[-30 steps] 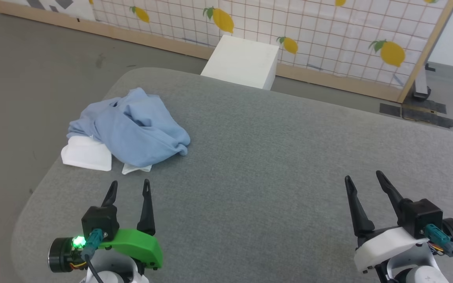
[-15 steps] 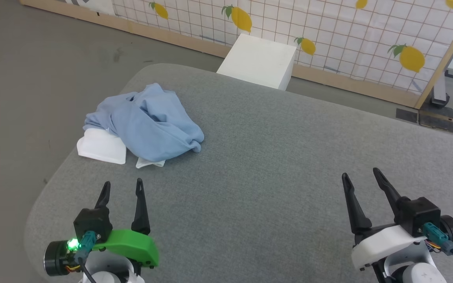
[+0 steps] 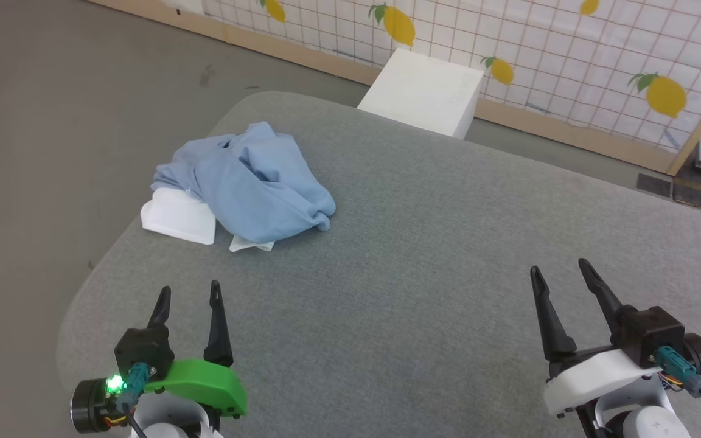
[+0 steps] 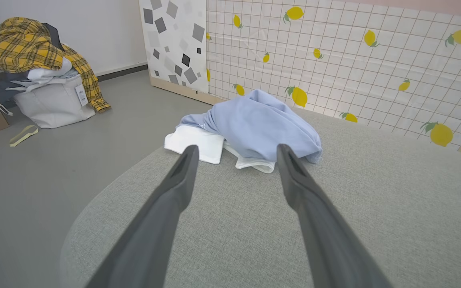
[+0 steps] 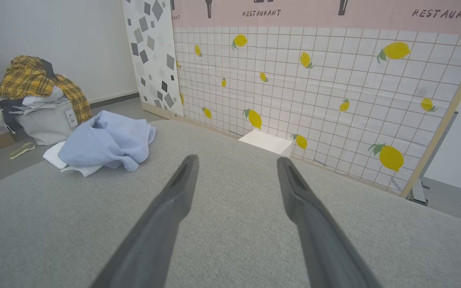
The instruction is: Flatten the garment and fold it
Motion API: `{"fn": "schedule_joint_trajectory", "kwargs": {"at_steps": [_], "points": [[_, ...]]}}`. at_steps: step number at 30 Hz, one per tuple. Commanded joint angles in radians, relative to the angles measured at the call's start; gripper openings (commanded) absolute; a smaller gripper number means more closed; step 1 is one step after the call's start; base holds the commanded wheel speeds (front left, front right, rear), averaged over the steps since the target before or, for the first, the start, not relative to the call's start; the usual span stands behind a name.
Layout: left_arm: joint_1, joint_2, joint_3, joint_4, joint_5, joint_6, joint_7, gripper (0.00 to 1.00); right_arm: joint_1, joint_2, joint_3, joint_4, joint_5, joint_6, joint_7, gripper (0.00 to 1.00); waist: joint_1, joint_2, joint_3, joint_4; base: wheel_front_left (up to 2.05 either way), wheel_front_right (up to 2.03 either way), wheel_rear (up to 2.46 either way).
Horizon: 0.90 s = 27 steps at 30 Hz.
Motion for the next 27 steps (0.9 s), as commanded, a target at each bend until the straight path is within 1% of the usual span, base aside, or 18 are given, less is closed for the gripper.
{"fn": "schedule_joint_trajectory", "kwargs": {"at_steps": [1,20,27], "points": [[-0.02,0.009,-0.007,0.005,-0.007,0.01,-0.01,1.0,-0.022,0.001,-0.002,0.005,0.003,-0.001,-0.009,1.0,-0.0001,0.0,0.003,0.009,0.0,0.0,0.0],[-0.024,0.028,-0.04,0.03,-0.055,0.051,-0.054,1.0,-0.04,0.002,0.002,0.032,0.017,-0.002,-0.047,1.0,-0.0001,0.0,0.007,0.064,0.0,0.0,0.0],[-0.021,0.034,-0.041,0.027,-0.074,0.07,-0.068,1.0,-0.051,0.002,0.006,0.032,0.022,-0.002,-0.057,1.0,-0.0001,0.0,0.024,0.065,0.0,0.0,0.0]]}}
